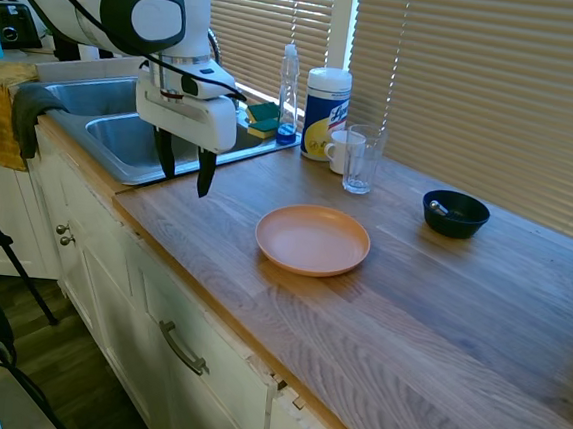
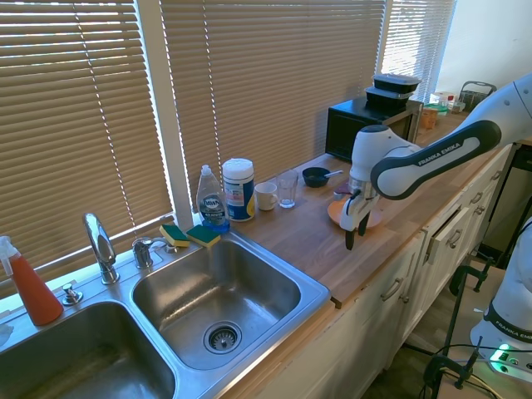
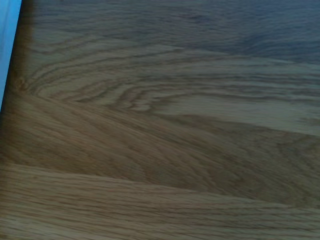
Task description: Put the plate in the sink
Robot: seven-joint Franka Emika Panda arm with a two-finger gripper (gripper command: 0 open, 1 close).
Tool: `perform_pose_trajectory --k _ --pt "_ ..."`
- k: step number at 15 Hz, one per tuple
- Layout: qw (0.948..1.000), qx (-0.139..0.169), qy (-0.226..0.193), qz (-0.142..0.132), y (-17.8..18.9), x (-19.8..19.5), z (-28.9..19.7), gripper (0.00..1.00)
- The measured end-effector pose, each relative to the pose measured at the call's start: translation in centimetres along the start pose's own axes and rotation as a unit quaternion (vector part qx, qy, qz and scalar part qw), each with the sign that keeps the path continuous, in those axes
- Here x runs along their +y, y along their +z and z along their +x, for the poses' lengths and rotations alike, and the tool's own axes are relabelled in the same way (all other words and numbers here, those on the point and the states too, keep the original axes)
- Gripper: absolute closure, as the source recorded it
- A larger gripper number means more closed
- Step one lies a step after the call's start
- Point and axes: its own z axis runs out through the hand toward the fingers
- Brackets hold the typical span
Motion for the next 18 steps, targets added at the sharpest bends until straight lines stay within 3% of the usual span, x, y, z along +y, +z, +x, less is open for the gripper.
perform_pose_trajectory --k 6,12,18 --pt "0.9998 0.009 0.016 0.012 -1.2 0.8 2.1 0.00" --pt "0.9981 0.014 0.049 0.035 -3.1 6.3 10.9 0.00" --pt "0.9966 -0.001 0.073 0.038 -1.9 12.1 20.0 0.00"
